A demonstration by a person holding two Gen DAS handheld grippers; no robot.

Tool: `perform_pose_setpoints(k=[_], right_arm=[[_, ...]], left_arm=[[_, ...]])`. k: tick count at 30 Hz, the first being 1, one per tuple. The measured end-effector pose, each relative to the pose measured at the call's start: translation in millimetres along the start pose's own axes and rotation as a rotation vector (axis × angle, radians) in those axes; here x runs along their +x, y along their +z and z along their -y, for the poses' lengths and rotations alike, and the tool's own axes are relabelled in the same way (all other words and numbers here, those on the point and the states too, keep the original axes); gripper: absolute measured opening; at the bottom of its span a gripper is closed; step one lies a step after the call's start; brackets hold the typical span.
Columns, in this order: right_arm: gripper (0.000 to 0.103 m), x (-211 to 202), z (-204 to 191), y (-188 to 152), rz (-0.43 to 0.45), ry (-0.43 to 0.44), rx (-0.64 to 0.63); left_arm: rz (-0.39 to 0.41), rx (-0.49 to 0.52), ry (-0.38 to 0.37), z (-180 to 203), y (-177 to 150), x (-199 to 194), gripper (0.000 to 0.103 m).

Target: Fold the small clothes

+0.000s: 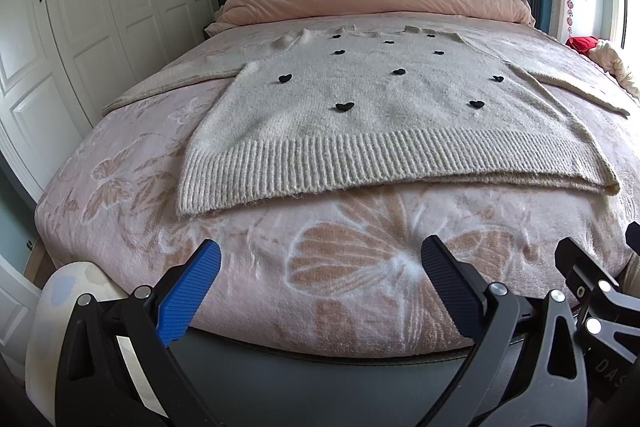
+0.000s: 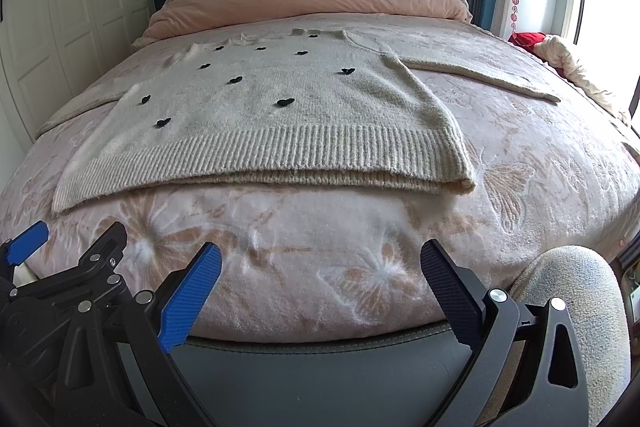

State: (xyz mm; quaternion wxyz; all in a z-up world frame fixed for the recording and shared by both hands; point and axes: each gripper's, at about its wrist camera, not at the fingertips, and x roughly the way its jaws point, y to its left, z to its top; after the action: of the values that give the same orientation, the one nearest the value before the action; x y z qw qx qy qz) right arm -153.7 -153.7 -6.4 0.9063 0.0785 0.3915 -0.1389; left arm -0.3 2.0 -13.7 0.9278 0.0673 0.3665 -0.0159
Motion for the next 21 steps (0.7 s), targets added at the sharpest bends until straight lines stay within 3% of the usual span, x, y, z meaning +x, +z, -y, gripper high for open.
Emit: perform_pose_setpoints(k=[9, 13, 18, 21], right_arm=[[0.098, 0, 0, 2, -0.01, 0.016, 0.002], [0.098, 1, 14, 22, -0.003, 0.048, 0.006], [0.098, 25, 87, 81, 0.028, 0.066, 0.103], [0.098, 60, 156, 125, 0.016, 0.006, 0.201]], left_arm=[[-0.006, -0.013, -0.013, -5, -2, 2, 0.098], [0.018, -0.021, -0.057, -12, 18, -4, 0.098], [0.013, -0.009, -0.074, -17, 53, 1, 0.098], [0.027, 0.013, -0.065, -12, 72, 7, 0.098]])
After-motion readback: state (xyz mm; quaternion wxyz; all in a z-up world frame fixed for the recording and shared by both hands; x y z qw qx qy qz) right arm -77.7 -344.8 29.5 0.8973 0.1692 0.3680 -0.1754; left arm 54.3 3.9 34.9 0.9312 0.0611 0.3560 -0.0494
